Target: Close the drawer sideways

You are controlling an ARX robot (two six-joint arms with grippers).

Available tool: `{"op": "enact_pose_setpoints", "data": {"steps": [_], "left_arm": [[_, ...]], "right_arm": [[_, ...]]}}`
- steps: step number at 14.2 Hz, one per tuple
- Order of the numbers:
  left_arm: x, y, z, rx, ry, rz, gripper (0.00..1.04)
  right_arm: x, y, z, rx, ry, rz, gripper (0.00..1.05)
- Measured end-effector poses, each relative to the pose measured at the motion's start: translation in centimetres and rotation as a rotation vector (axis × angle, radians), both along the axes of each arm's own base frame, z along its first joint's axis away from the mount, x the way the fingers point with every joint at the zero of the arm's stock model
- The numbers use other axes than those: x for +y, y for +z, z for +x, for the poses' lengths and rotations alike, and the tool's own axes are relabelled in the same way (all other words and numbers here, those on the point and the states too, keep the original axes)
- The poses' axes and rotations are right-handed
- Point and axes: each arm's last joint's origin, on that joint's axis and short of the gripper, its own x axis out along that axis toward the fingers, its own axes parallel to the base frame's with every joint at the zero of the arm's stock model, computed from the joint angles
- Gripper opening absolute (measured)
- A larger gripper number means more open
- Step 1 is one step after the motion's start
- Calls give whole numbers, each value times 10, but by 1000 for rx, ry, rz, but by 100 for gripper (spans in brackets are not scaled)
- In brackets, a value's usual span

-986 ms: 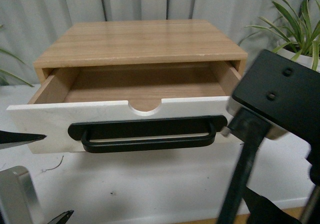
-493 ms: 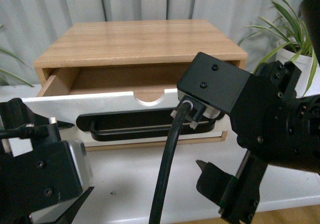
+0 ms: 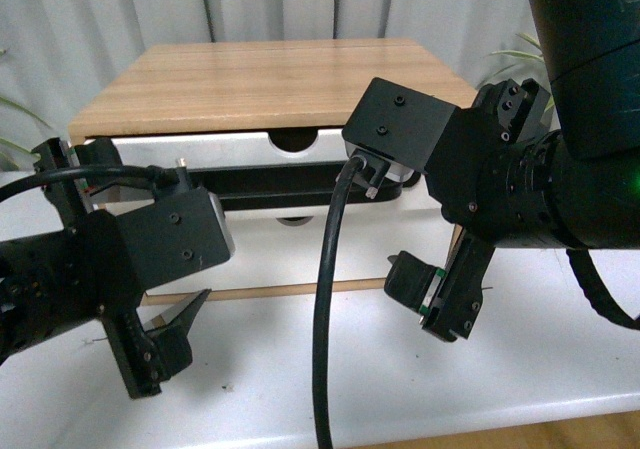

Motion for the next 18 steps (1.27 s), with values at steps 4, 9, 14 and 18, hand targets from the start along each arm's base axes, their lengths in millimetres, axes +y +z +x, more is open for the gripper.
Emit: {"op": "enact_pose_setpoints", "data": {"steps": [4,9,14,18], "left_arm": [[-6,-8,20,33,-15,12,98],[-4,19,-3,-30,-11,-34,98],[27,45,-110,64,69,-226,98],[53,78,-172,7,239,-576,98]], "right_arm": [[-9,-4,26,3,-35,1,98],[-21,10,-1,15,-51,60,98],[-53,39,-105,-63,-229,283,98],[-76,46,-175,-188,-510,520,98]]}}
